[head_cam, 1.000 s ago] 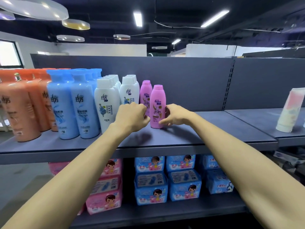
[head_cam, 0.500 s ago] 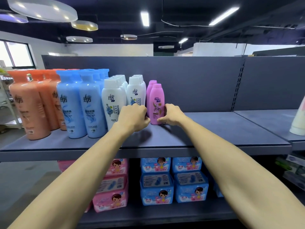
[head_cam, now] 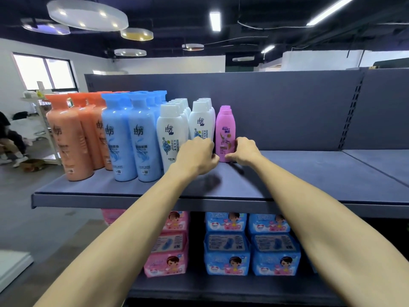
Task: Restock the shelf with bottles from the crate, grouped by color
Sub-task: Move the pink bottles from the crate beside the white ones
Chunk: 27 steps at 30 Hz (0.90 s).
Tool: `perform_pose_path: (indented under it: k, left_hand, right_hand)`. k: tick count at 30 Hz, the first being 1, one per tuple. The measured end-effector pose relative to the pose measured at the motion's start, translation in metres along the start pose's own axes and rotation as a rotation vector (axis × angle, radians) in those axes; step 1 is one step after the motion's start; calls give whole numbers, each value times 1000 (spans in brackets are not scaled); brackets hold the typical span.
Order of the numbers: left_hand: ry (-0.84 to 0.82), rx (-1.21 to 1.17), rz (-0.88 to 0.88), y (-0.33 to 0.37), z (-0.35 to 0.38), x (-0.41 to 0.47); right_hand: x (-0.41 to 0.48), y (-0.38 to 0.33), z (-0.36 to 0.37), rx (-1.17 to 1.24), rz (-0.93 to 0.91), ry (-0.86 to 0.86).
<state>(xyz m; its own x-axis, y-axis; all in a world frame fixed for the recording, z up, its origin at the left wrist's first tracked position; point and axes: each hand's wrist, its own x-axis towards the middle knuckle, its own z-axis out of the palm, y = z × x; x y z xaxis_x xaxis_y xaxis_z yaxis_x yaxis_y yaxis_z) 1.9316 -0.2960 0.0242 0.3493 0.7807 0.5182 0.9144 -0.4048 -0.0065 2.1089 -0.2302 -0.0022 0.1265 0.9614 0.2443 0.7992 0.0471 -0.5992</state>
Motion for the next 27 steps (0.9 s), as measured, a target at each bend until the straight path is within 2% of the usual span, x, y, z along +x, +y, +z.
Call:
perform_pose_path:
  k: [17,21,27]
  left_hand:
    - [-7,-10,1,2,-11,-7]
    - [17,-50,11,8,-19,-17]
    - [237,-185,84,15,-12,-75]
  right_hand:
    - [-20,-7,-15,-40,34,86]
    - [-43,-16,-38,-84,-40,53]
    - [-136,-2,-34,-87,-277,114]
